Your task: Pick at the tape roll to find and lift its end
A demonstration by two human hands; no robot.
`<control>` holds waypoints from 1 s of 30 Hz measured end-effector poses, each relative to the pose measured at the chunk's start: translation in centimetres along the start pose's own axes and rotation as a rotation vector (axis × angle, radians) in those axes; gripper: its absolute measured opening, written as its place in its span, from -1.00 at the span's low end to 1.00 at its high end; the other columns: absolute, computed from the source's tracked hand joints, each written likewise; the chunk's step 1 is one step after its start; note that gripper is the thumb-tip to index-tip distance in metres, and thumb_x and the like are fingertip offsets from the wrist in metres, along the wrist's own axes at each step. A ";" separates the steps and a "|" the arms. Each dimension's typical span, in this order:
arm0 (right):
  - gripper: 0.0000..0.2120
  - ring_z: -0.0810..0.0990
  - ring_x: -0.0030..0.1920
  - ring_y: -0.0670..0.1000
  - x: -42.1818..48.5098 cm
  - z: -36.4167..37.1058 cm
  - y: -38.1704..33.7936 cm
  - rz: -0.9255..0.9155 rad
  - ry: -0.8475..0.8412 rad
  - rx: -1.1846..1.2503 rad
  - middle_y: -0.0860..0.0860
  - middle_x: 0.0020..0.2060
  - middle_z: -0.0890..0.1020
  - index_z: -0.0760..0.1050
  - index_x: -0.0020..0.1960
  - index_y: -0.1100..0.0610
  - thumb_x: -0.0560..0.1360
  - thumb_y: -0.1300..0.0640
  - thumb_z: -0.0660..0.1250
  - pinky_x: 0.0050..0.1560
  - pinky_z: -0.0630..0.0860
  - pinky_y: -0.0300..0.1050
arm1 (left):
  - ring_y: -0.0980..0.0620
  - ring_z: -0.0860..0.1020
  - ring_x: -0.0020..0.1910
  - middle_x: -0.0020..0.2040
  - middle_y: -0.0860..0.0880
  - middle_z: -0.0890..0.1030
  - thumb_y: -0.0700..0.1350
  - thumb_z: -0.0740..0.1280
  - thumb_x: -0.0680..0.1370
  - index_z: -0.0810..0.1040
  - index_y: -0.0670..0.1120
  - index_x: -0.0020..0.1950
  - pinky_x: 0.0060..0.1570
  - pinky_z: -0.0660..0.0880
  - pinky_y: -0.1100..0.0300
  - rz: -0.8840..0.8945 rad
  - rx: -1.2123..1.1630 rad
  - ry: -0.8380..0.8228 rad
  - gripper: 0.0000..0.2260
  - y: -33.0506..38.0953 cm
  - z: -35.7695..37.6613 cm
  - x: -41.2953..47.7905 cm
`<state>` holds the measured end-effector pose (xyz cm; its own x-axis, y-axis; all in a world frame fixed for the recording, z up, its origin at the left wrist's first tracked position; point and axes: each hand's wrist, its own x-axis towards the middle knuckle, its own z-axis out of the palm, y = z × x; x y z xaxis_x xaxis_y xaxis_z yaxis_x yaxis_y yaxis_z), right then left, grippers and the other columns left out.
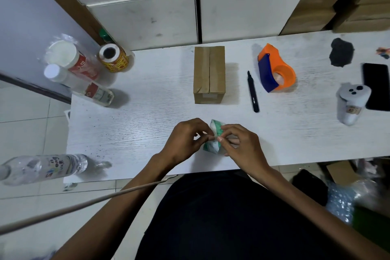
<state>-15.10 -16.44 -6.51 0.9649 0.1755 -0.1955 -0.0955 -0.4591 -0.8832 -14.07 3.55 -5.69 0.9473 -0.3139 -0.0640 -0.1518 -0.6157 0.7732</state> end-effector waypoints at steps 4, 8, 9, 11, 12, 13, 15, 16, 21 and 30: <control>-0.96 0.66 0.00 -0.16 -0.2 0.3 0.1 0.005 0.041 0.006 0.00 0.05 0.64 0.64 -0.14 0.22 0.44 0.25 0.48 -0.05 0.63 -0.32 | 0.16 0.61 -0.21 -0.10 0.08 0.64 -0.06 0.48 0.50 0.71 -0.02 -0.09 -0.17 0.50 0.32 -0.040 -0.012 -0.028 -0.94 -0.1 -0.2 -0.1; -0.95 0.67 -0.02 -0.13 -0.1 0.4 0.2 0.022 0.061 0.028 0.01 0.05 0.64 0.64 -0.17 0.22 0.43 0.25 0.49 -0.01 0.64 -0.28 | 0.16 0.62 -0.19 -0.13 0.13 0.65 0.00 0.50 0.47 0.72 0.02 -0.10 -0.16 0.51 0.24 -0.099 -0.042 -0.016 -0.92 -0.1 -0.2 0.0; -0.95 0.67 -0.03 -0.14 -0.2 0.4 0.2 0.028 0.062 0.033 0.01 0.05 0.64 0.64 -0.17 0.22 0.43 0.25 0.49 -0.01 0.63 -0.30 | 0.16 0.62 -0.19 -0.14 0.14 0.67 0.00 0.51 0.46 0.72 0.03 -0.11 -0.16 0.51 0.22 -0.117 -0.060 -0.003 -0.93 -0.1 -0.2 0.0; -0.95 0.65 -0.02 -0.20 -0.3 0.4 0.1 0.041 0.061 0.041 0.01 0.05 0.62 0.64 -0.17 0.21 0.42 0.25 0.50 -0.01 0.60 -0.36 | 0.16 0.62 -0.17 -0.16 0.14 0.69 -0.02 0.54 0.43 0.72 0.03 -0.14 -0.14 0.52 0.19 -0.161 -0.113 0.030 -0.94 0.0 0.0 0.0; -0.95 0.64 -0.03 -0.24 -0.4 0.4 0.0 0.048 0.059 0.047 0.01 0.05 0.61 0.64 -0.17 0.21 0.42 0.25 0.50 -0.02 0.59 -0.39 | 0.17 0.62 -0.17 -0.16 0.13 0.70 -0.04 0.54 0.43 0.71 0.03 -0.16 -0.14 0.53 0.20 -0.179 -0.137 0.044 -0.94 0.1 0.0 0.0; -0.95 0.64 -0.04 -0.27 -0.4 0.5 0.0 0.056 0.058 0.054 0.02 0.05 0.60 0.64 -0.17 0.22 0.42 0.25 0.50 -0.02 0.58 -0.41 | 0.17 0.61 -0.16 -0.17 0.13 0.70 -0.04 0.55 0.42 0.70 0.05 -0.17 -0.13 0.53 0.21 -0.189 -0.153 0.051 -0.94 0.2 0.1 0.0; -0.94 0.63 -0.07 -0.30 -0.5 0.5 -0.1 0.082 0.065 0.080 0.03 0.04 0.59 0.64 -0.16 0.24 0.42 0.26 0.50 -0.02 0.57 -0.43 | 0.16 0.61 -0.15 -0.17 0.13 0.69 -0.04 0.54 0.43 0.68 0.09 -0.18 -0.14 0.53 0.26 -0.202 -0.165 0.044 -0.93 0.3 0.1 0.0; -0.94 0.63 -0.08 -0.30 -0.5 0.5 -0.2 0.098 0.074 0.097 0.03 0.04 0.59 0.64 -0.17 0.25 0.42 0.26 0.50 -0.02 0.57 -0.43 | 0.16 0.60 -0.14 -0.16 0.13 0.69 -0.03 0.54 0.43 0.67 0.11 -0.18 -0.16 0.52 0.29 -0.210 -0.168 0.035 -0.93 0.2 0.1 0.0; -0.91 0.66 0.00 -0.12 -0.3 0.4 -0.4 0.161 0.099 0.151 0.00 0.01 0.62 0.64 -0.22 0.24 0.41 0.24 0.51 0.04 0.63 -0.24 | 0.18 0.62 -0.14 -0.14 0.07 0.68 -0.04 0.54 0.43 0.68 0.01 -0.18 -0.23 0.55 0.33 -0.312 -0.212 0.008 -0.92 0.1 0.3 0.2; -0.85 0.63 -0.04 -0.15 -0.2 0.8 -0.5 0.249 0.135 0.174 0.07 -0.03 0.60 0.59 -0.30 0.18 0.39 0.24 0.52 0.01 0.59 -0.34 | 0.20 0.68 -0.21 -0.22 0.05 0.72 -0.09 0.57 0.40 0.68 -0.07 -0.23 -0.22 0.51 0.42 -0.404 -0.268 -0.055 -0.89 0.3 -0.2 1.1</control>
<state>-15.41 -15.48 -6.36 0.9293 -0.0460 -0.3664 -0.3615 -0.3154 -0.8774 -13.00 3.15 -5.44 0.8981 -0.1309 -0.4200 0.3096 -0.4902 0.8148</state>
